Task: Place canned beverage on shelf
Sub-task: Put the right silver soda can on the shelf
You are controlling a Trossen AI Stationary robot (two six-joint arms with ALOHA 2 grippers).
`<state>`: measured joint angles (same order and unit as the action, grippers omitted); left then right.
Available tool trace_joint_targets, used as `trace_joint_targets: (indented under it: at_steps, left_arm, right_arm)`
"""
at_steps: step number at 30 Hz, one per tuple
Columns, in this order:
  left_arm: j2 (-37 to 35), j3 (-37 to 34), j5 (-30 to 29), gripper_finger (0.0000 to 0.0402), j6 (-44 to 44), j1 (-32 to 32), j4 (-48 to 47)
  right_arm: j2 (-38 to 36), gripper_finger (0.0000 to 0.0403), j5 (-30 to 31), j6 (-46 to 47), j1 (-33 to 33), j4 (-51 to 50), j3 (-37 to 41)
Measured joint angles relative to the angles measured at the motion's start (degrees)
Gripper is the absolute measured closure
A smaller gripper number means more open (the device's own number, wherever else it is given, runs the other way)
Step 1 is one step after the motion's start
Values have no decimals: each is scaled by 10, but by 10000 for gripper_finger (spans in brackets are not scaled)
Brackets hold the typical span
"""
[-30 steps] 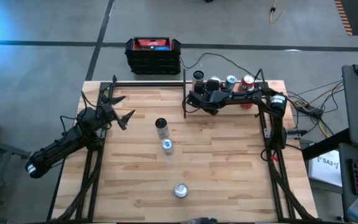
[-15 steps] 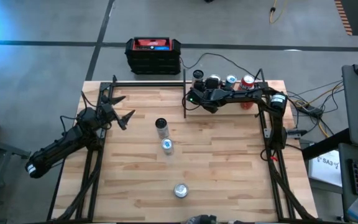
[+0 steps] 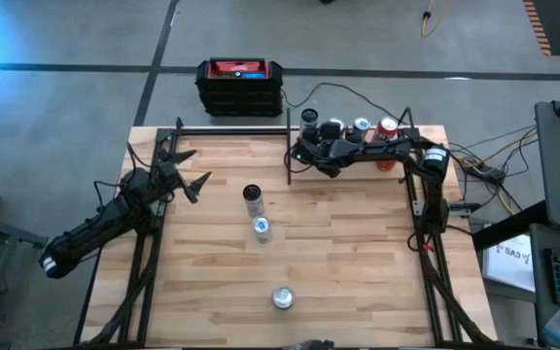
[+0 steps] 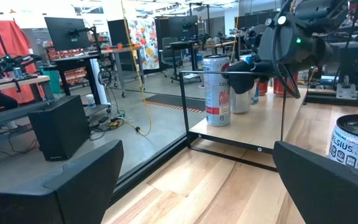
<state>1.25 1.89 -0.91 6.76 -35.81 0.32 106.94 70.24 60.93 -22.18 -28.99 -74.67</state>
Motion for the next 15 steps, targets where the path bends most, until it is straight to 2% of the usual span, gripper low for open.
trace_joint_targets:
  at_steps: [15]
  left_arm:
    - [0,0,0,3,0,0,0]
  right_arm:
    - [0,42,10,-25,35,-9,0]
